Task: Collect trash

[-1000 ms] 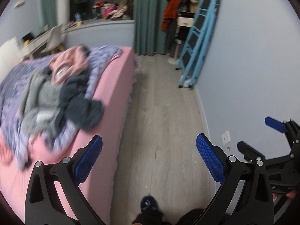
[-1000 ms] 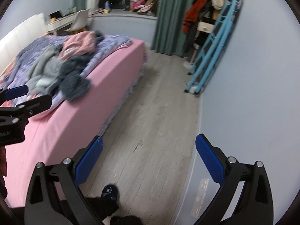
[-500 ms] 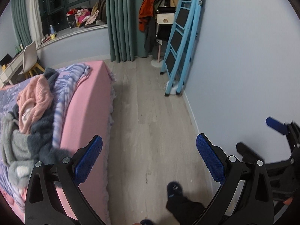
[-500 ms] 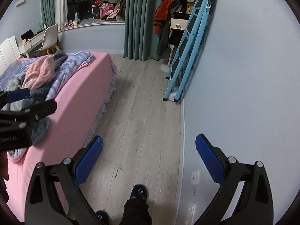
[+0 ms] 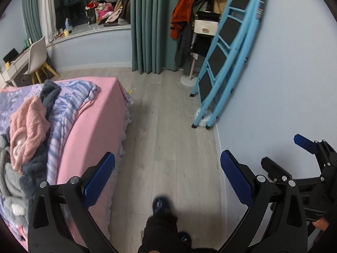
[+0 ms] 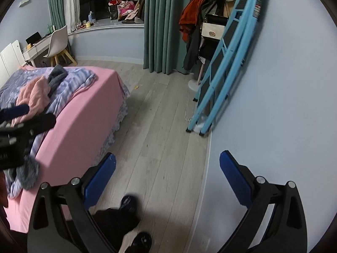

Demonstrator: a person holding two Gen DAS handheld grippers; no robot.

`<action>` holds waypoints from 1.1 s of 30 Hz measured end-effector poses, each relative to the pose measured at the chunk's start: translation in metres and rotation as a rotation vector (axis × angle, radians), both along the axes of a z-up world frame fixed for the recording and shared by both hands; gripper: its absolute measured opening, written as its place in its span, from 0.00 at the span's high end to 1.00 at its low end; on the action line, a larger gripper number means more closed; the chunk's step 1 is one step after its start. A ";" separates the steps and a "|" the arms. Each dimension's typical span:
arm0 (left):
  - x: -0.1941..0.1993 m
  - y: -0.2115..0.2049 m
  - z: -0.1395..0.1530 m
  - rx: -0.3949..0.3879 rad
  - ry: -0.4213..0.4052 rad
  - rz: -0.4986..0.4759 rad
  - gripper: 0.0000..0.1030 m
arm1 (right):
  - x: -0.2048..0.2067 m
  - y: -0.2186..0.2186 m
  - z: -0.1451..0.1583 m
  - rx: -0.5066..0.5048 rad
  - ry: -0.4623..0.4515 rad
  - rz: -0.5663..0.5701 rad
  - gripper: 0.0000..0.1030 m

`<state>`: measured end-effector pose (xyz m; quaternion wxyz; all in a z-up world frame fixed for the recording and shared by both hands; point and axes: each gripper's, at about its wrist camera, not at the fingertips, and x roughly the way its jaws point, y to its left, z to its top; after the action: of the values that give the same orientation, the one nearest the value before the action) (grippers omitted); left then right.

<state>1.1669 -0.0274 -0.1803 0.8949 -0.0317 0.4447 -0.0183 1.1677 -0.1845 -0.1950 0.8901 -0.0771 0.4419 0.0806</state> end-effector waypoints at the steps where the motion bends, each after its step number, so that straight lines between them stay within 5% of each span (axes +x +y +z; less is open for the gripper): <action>1: 0.015 0.003 -0.003 -0.004 0.001 0.005 0.06 | 0.020 0.003 -0.002 -0.002 -0.001 0.005 0.07; 19: 0.330 0.067 -0.005 0.026 -0.024 0.032 0.06 | 0.313 0.056 -0.005 -0.041 0.018 0.079 0.07; 26: 0.444 0.076 -0.024 0.042 0.025 0.088 0.06 | 0.448 0.072 -0.020 -0.023 0.029 0.167 0.07; 33: 0.541 0.094 -0.010 0.022 0.037 0.217 0.06 | 0.558 0.103 -0.015 -0.044 0.028 0.338 0.07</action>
<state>1.7077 0.0670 -0.1902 0.8835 -0.0701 0.4554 0.0844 1.7257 -0.0819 -0.2105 0.8557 -0.1686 0.4368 0.2205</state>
